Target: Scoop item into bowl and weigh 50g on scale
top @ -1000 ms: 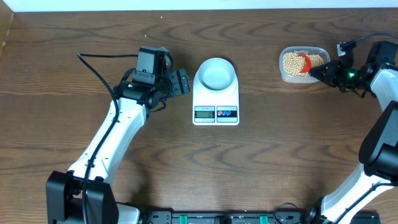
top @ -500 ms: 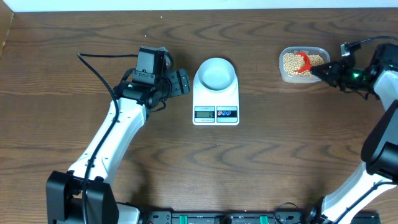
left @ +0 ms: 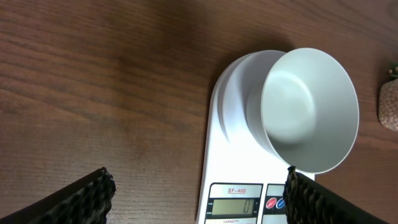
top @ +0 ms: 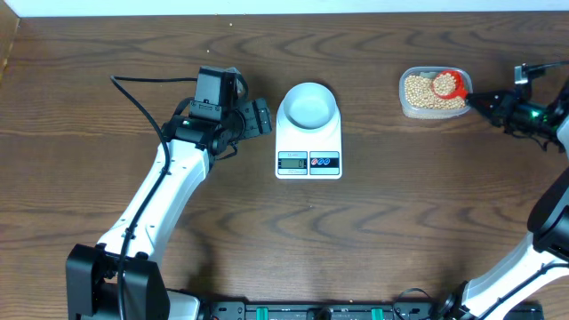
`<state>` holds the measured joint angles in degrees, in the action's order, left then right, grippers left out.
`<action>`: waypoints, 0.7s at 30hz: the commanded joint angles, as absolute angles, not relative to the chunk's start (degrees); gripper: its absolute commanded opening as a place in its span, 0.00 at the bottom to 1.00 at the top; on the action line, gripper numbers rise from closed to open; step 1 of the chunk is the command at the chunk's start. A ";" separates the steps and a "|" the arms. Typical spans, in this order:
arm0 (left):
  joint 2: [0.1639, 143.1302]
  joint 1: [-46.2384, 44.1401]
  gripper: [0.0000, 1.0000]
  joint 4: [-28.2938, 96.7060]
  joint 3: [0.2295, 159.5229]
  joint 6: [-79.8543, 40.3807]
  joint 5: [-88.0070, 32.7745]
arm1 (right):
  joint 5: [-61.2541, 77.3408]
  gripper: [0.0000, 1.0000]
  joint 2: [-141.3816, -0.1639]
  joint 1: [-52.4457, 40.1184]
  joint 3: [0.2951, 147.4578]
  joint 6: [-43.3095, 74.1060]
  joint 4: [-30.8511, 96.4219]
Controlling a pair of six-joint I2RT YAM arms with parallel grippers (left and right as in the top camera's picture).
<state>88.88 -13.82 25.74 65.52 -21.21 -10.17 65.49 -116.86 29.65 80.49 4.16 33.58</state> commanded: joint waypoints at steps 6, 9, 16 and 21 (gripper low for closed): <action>87.99 -13.67 0.89 26.06 66.24 -21.78 -10.02 | 69.38 0.01 -117.69 30.00 80.12 3.60 33.63; 87.99 -13.67 0.89 26.04 66.24 -21.80 -10.02 | 69.91 0.01 -117.69 30.02 80.12 3.57 33.63; 87.99 -13.67 0.89 25.65 66.24 -24.36 -10.00 | 72.75 0.01 -117.69 30.30 80.12 3.62 33.56; 87.99 -13.67 0.89 25.63 66.24 -24.36 -10.00 | 74.04 0.01 -117.69 30.33 80.12 2.63 33.58</action>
